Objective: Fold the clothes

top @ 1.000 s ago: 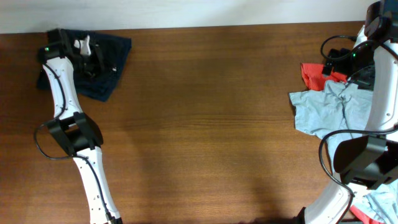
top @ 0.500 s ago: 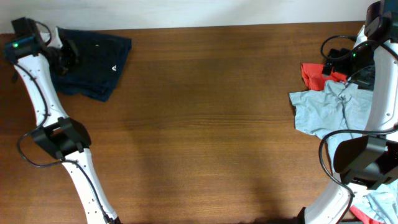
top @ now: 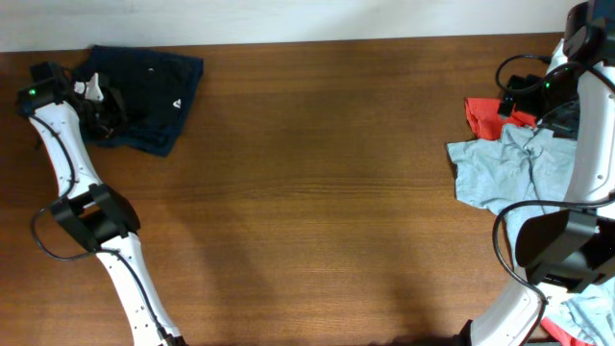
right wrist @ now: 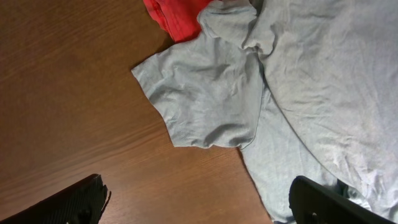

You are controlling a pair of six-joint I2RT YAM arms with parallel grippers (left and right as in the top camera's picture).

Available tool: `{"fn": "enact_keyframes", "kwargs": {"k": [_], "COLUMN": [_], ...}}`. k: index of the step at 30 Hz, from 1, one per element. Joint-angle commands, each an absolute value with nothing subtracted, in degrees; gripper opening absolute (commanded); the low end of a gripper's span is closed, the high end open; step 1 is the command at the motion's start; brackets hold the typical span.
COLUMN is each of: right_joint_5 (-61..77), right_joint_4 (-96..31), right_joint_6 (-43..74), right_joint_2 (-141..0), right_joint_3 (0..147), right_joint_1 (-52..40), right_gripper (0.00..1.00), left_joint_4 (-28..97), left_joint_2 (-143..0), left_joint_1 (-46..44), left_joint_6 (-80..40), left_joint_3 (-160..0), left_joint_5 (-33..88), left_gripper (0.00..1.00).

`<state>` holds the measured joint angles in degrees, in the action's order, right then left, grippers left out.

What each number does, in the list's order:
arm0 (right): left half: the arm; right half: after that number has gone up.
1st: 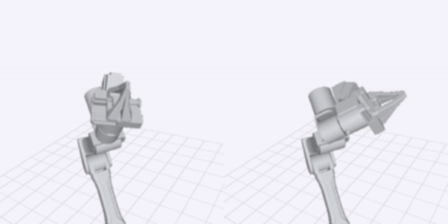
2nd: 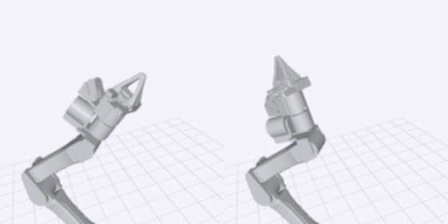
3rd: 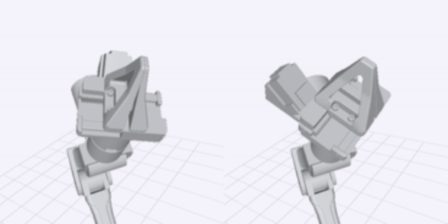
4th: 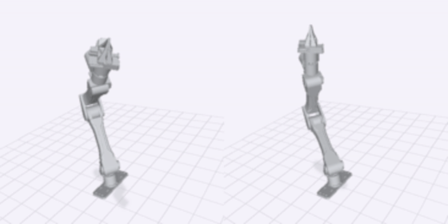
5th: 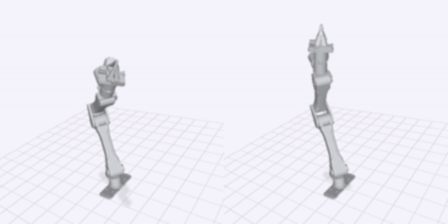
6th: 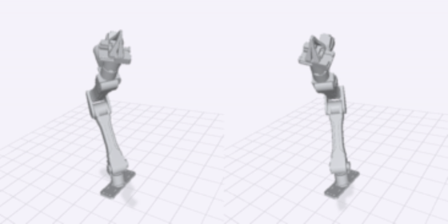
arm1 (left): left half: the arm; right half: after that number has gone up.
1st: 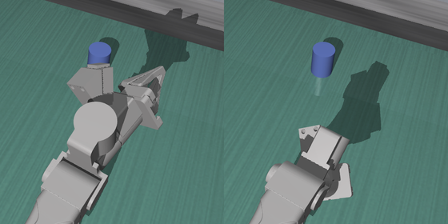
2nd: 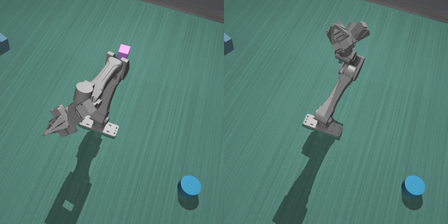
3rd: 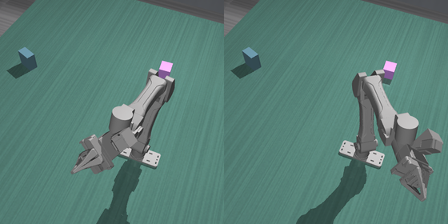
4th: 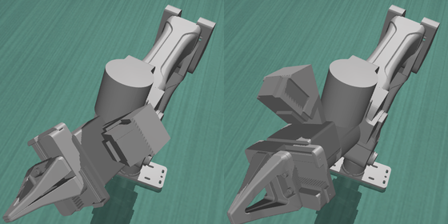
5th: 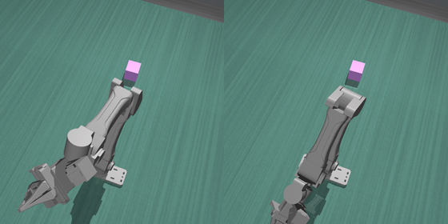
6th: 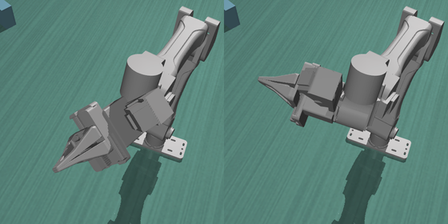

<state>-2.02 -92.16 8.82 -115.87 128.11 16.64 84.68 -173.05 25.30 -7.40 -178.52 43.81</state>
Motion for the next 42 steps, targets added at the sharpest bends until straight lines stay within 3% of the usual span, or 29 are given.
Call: {"fn": "enact_keyframes", "kwargs": {"k": [1, 8, 10, 11, 13, 42], "right_joint_5": [-1.96, -1.96, -1.96, -1.96, -1.96, -1.96], "right_joint_4": [-92.16, -92.16, -92.16, -92.16, -92.16, -92.16], "right_joint_6": [9.10, 9.10, 9.10, 9.10, 9.10, 9.10], "right_joint_2": [-115.72, -115.72, -115.72, -115.72, -115.72, -115.72], "right_joint_3": [127.92, 127.92, 127.92, 127.92, 127.92, 127.92], "right_joint_1": [16.51, 16.51, 16.51, 16.51, 16.51, 16.51], "right_gripper": [0.99, 0.99, 0.99, 0.99, 0.99, 0.99], "left_joint_4": [86.19, 89.71, 90.04, 90.06, 90.08, 90.11], "left_joint_2": [-166.23, -150.19, -146.45, -145.14, -143.00, -141.29], "left_joint_1": [26.20, 25.69, 25.52, 25.52, 25.52, 25.56], "left_joint_6": [-7.51, -7.44, -7.44, -7.44, -7.44, -7.44], "left_joint_3": [-179.89, -179.89, -179.89, -179.89, -179.89, -179.61], "left_joint_5": [52.31, 45.87, 43.92, 43.44, 43.44, 43.44], "left_gripper": [0.00, 0.01, 0.09, 0.20, 0.99, 0.99]}}
